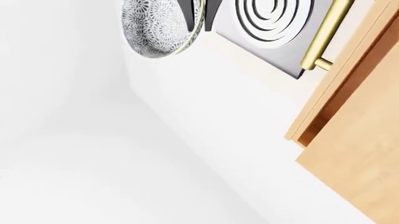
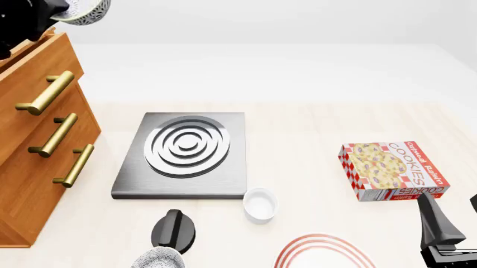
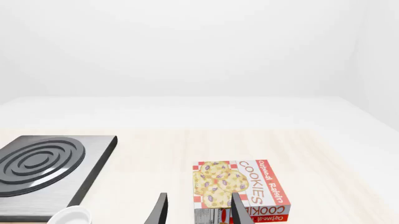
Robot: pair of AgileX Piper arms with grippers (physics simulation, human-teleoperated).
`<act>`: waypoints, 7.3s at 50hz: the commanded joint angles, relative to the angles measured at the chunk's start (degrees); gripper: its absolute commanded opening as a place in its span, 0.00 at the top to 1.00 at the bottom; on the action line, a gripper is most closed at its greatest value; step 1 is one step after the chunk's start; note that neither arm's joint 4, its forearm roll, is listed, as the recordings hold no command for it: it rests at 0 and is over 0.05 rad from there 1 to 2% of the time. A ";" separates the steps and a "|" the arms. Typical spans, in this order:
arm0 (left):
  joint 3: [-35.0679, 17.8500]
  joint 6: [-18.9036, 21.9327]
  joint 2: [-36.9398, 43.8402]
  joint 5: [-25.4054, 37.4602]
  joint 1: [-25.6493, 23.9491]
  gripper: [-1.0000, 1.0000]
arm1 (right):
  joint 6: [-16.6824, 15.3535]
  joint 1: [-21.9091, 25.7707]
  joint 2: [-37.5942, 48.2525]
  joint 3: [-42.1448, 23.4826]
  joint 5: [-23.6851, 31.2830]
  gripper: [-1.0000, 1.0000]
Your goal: Pick the akita bowl on the wooden cabinet and place it on the plate.
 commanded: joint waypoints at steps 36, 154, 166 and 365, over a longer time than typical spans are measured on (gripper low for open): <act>4.52 1.12 -1.16 0.09 -9.82 1.00 | 0.00 0.00 0.00 0.00 0.00 0.00; 6.72 5.65 2.47 2.08 -41.39 1.00 | 0.00 0.00 0.00 0.00 0.00 0.00; 8.33 5.43 3.41 2.14 -43.99 1.00 | 0.00 0.00 0.00 0.00 0.00 0.00; 15.38 -4.33 24.80 -6.17 -60.19 1.00 | 0.00 0.00 0.00 0.00 0.00 0.00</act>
